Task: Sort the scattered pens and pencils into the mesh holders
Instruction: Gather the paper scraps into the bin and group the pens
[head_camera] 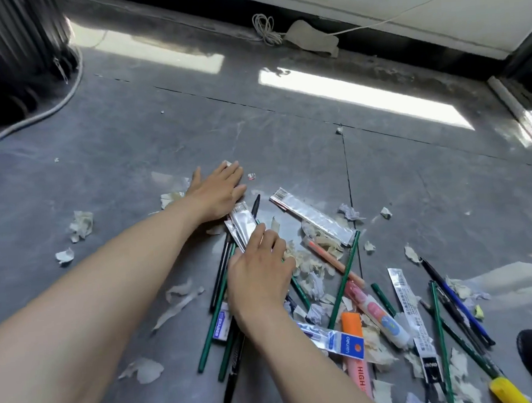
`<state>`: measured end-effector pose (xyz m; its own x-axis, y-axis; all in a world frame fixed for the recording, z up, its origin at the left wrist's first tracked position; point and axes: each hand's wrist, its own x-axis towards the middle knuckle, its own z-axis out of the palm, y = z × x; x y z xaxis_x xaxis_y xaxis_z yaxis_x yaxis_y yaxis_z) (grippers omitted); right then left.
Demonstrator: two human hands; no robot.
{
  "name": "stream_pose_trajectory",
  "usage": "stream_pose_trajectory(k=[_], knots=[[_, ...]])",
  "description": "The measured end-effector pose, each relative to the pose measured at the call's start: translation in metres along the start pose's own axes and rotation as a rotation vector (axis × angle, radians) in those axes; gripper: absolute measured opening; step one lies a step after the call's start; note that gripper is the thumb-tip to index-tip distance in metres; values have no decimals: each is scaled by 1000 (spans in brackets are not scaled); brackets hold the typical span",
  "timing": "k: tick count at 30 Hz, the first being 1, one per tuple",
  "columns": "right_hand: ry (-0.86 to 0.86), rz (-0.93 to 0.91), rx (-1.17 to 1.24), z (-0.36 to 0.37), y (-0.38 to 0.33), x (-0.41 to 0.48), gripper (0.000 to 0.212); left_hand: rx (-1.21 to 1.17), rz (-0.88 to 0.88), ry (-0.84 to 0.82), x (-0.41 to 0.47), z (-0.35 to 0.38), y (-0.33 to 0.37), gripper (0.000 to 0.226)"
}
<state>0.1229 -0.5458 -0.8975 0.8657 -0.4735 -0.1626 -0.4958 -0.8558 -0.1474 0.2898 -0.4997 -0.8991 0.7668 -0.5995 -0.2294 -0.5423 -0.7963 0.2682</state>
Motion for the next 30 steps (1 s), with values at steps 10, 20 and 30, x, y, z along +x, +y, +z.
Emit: stream_pose_trajectory(k=[10, 20, 30], knots=[[-12, -19, -78, -10, 0, -9, 62, 146, 307, 195, -80, 1, -43, 43], [-69, -12, -62, -16, 8, -11, 67, -159, 84, 56, -22, -13, 24, 48], [-66, 28, -50, -9, 5, -4, 64, -154, 62, -64, -10, -12, 20, 50]])
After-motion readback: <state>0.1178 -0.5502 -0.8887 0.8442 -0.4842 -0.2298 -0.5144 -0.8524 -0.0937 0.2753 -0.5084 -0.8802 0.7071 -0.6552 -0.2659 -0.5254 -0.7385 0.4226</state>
